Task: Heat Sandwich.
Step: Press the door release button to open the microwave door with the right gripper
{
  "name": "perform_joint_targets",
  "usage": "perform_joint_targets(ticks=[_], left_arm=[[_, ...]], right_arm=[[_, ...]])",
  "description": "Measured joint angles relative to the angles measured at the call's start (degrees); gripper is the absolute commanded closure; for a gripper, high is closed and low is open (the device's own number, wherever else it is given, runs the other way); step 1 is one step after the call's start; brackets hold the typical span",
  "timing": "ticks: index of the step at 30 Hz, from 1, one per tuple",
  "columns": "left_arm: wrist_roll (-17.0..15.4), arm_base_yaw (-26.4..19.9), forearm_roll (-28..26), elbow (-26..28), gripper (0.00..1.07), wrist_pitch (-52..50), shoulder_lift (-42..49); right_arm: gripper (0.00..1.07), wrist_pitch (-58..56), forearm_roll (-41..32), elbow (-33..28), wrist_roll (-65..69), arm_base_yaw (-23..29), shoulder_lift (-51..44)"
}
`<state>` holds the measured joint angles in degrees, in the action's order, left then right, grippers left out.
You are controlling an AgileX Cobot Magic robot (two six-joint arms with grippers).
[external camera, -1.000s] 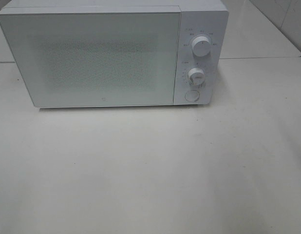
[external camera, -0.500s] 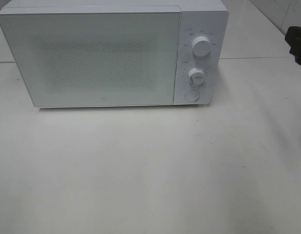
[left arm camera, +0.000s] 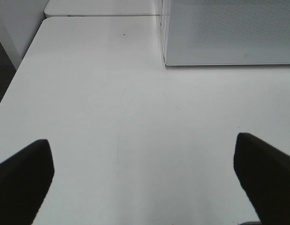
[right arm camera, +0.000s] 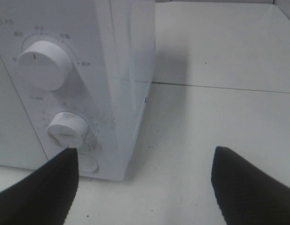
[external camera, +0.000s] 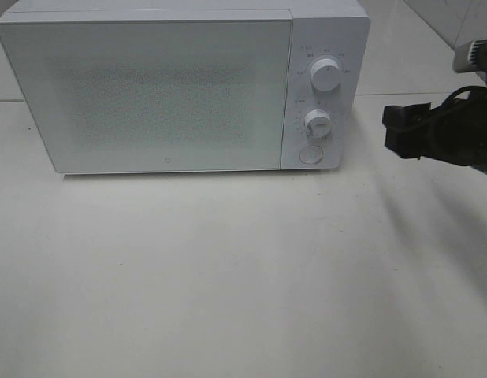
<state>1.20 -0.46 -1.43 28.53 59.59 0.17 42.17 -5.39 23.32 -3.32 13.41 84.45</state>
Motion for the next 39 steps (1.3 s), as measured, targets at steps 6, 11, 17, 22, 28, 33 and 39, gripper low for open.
perform_joint_targets(ticks=[6, 11, 17, 22, 28, 33, 39], left_arm=[[0.0, 0.0, 0.0, 0.0, 0.06, 0.0, 0.0], [0.0, 0.0, 0.0, 0.0, 0.06, 0.0, 0.0], [0.0, 0.0, 0.0, 0.0, 0.06, 0.0, 0.0], [0.0, 0.0, 0.0, 0.0, 0.06, 0.0, 0.0], [0.0, 0.0, 0.0, 0.0, 0.06, 0.0, 0.0], [0.0, 0.0, 0.0, 0.0, 0.06, 0.0, 0.0], [0.0, 0.0, 0.0, 0.0, 0.06, 0.0, 0.0]], right_arm=[[0.32, 7.3, -16.2, 0.1, -9.8, 9.1, 4.9], [0.32, 13.1, -23.9, 0.1, -11.9, 14.2, 7.6], [0.32, 21.0, -30.5, 0.2, -12.8, 21.4, 12.8], [0.32, 22.2, -35.2, 0.9, -12.8, 25.1, 15.9], [0.32, 22.4, -36.8, 2.2, -12.7, 27.7, 18.3], [0.32, 22.5, -38.0, 2.3, -11.7, 27.8, 18.7], [0.32, 22.5, -38.7, 2.3, -8.8, 27.8, 18.7]])
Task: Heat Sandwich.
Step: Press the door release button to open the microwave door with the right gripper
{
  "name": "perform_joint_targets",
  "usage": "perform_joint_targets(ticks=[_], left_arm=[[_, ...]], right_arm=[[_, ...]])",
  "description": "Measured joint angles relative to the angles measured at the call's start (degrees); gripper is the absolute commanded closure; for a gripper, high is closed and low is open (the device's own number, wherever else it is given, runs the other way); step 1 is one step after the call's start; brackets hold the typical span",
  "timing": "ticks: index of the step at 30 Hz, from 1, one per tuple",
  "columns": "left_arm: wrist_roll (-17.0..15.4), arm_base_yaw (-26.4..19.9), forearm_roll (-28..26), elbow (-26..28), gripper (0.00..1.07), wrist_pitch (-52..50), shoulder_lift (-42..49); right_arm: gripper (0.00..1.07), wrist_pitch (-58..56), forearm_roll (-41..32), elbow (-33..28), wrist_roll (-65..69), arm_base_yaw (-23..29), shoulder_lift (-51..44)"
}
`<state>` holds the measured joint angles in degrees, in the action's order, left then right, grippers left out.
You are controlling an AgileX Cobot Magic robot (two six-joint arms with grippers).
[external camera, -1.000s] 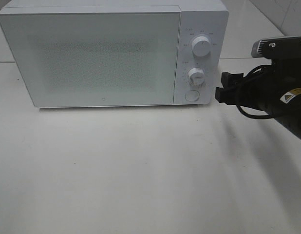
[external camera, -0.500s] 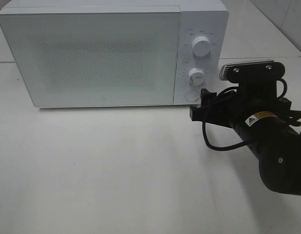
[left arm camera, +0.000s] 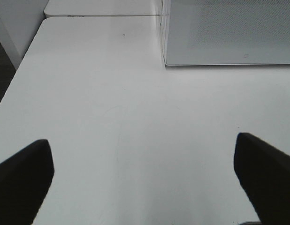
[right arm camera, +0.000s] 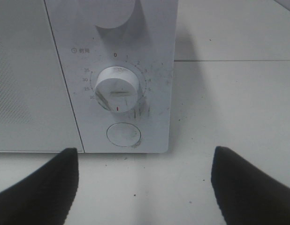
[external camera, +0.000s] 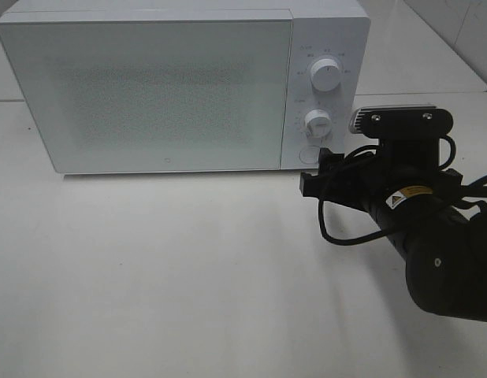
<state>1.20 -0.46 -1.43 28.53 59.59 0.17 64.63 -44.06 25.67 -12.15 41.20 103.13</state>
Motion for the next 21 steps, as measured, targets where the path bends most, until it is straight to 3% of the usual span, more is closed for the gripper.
perform_joint_targets(ticks=[21], left_arm=[[0.0, 0.0, 0.0, 0.0, 0.06, 0.0, 0.0]], right_arm=[[0.33, 0.0, -0.4, 0.0, 65.6, 0.0, 0.0]])
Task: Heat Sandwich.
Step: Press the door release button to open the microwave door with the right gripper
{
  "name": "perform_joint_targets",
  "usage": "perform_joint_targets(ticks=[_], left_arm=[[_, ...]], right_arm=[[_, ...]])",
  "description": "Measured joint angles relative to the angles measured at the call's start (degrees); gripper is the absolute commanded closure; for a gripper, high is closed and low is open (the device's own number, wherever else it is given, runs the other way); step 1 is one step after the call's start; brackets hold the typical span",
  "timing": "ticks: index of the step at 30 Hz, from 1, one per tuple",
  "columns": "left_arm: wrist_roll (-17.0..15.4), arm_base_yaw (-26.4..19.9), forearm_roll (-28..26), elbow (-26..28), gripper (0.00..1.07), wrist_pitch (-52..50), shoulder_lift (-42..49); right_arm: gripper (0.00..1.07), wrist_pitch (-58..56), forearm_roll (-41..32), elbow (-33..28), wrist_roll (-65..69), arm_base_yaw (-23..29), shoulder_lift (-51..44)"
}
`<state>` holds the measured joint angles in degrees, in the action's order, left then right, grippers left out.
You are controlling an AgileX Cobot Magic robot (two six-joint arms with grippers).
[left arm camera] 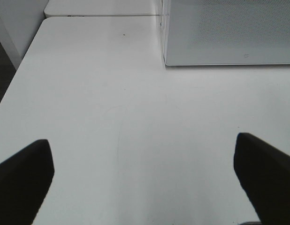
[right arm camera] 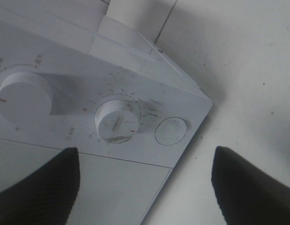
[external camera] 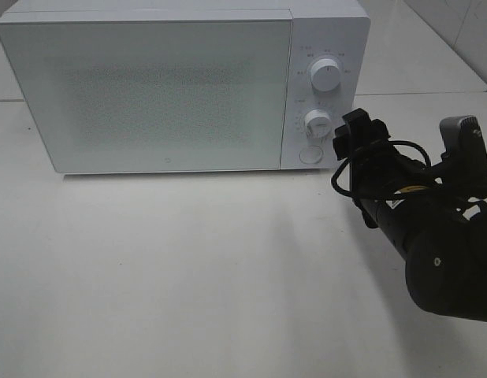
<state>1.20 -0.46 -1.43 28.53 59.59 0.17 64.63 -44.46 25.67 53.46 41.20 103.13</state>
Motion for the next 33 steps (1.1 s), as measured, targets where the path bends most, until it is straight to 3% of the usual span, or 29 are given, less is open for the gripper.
perform_joint_targets(ticks=[8, 12, 20, 23, 33], left_arm=[[0.0, 0.0, 0.0, 0.0, 0.06, 0.0, 0.0], [0.0, 0.0, 0.0, 0.0, 0.06, 0.0, 0.0], [0.0, 0.0, 0.0, 0.0, 0.06, 0.0, 0.0], [0.0, 0.0, 0.0, 0.0, 0.06, 0.0, 0.0], [0.0, 0.0, 0.0, 0.0, 0.06, 0.0, 0.0]], right_arm=[[0.43, 0.0, 0.1, 0.0, 14.5, 0.0, 0.0], [0.56, 0.0, 0.1, 0.0, 21.5, 0.0, 0.0], [1.02, -1.8, 0.1, 0.0, 24.5, 0.0, 0.0], [1.07, -3.0, 0.1, 0.0, 24.5, 0.0, 0.0], [1.07, -4.9, 2.6, 0.1, 26.4, 0.0, 0.5]])
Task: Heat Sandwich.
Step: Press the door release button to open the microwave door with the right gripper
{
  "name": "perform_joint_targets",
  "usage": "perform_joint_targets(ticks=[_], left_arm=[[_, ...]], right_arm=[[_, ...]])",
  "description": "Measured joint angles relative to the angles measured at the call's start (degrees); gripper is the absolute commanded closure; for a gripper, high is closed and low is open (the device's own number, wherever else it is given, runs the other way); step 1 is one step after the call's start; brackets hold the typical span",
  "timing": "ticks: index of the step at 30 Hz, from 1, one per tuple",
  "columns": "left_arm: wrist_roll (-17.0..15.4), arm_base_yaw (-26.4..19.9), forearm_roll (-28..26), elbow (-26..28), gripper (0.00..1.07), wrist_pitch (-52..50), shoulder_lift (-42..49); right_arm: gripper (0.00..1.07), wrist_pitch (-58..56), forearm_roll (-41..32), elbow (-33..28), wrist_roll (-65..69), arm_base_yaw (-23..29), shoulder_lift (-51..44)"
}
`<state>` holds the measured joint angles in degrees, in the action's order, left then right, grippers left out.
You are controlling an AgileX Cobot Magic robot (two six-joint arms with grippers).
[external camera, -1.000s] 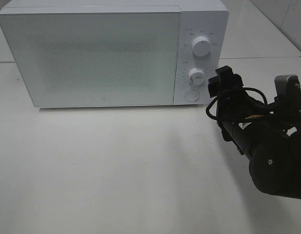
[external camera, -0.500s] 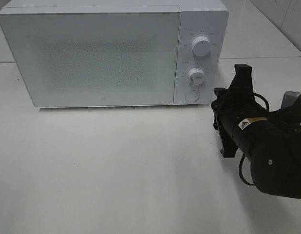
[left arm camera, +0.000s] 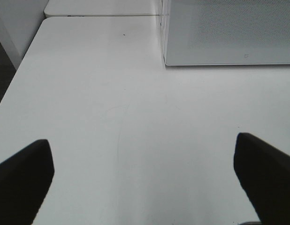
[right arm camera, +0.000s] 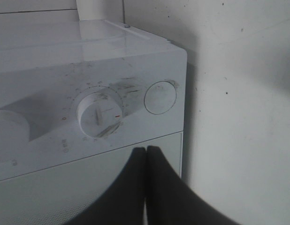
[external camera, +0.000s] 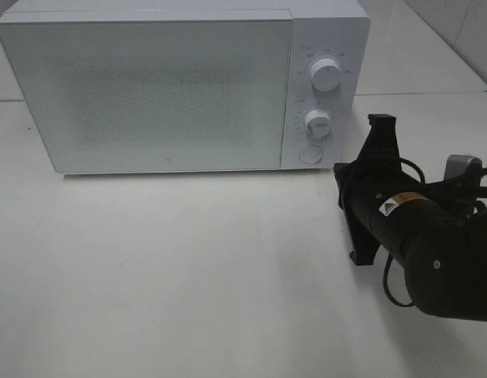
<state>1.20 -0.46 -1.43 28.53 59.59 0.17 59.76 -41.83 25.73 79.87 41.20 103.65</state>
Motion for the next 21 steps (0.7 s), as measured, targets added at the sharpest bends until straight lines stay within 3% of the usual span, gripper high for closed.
perform_joint_targets(ticks=[11, 21], left_arm=[[0.0, 0.0, 0.0, 0.0, 0.06, 0.0, 0.0], [0.0, 0.0, 0.0, 0.0, 0.06, 0.0, 0.0]], right_arm=[[1.07, -2.2, 0.4, 4.3, 0.1, -0.1, 4.2], [1.07, -6.6, 4.9, 10.2, 0.1, -4.8, 9.1]])
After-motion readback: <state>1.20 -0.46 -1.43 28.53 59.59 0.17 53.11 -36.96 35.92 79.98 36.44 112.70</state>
